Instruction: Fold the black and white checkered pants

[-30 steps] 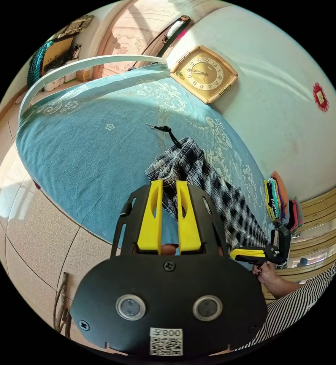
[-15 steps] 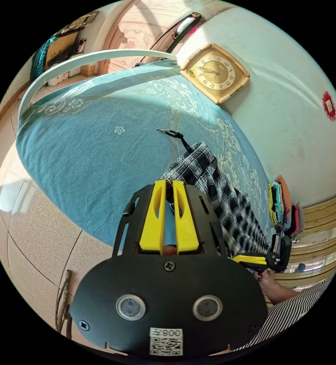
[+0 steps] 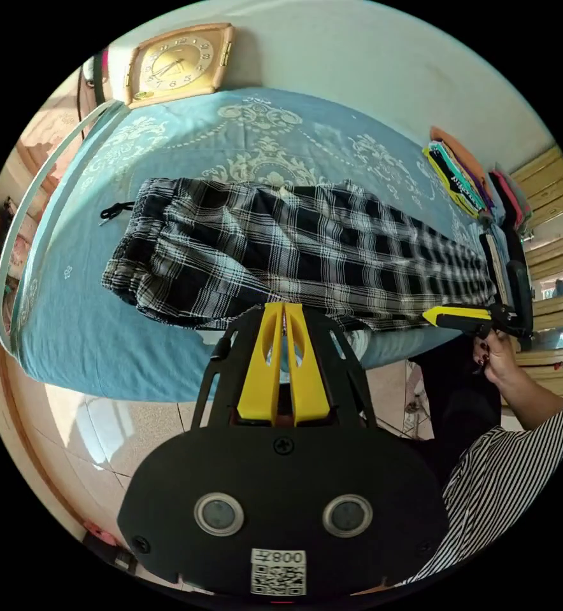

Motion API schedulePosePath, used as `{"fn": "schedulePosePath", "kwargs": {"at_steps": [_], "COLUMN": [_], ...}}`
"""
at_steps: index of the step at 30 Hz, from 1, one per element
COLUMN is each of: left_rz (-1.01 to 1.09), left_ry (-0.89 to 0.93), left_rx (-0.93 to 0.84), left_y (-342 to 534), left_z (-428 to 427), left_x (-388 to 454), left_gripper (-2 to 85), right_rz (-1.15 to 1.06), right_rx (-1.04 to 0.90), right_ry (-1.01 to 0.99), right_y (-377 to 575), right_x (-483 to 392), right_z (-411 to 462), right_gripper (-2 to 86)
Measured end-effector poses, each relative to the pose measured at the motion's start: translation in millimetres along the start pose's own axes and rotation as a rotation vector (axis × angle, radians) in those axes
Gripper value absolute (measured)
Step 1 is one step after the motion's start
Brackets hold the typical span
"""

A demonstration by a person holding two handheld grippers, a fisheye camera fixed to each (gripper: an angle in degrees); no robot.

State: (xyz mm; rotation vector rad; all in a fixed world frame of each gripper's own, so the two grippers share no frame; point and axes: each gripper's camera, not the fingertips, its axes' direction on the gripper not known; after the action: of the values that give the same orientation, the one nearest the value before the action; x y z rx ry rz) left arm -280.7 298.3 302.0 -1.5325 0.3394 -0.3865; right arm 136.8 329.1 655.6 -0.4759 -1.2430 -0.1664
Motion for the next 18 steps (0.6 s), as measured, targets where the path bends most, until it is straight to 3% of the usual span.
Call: {"fn": "schedulePosePath", "kwargs": {"at_steps": [7,14,18], "left_rz": [0.062,0.512,0.746], "left_ry": [0.036,0.385,0.426], "left_rx": [0.148,0.04,-0.043], "left_y": [-53.7,-163.7,-233.6], "left_z": [-19.1,30.2,71.4], "left_x": [86.7,283.4,426.1], "left_gripper": [0.7,5.1,7.2], "right_rz": [0.088,0.577,0.741], "right_rx": [0.195,0.586,0.71], "right_ry": [-0.144,-0.053,0.037], "right_y": [68.2,205.2,265.2], "right_x": [29.8,140.0,170.8], "right_z": [-84.3,-203.1,-247.6], "right_gripper": [0.7,5.3,7.7]}}
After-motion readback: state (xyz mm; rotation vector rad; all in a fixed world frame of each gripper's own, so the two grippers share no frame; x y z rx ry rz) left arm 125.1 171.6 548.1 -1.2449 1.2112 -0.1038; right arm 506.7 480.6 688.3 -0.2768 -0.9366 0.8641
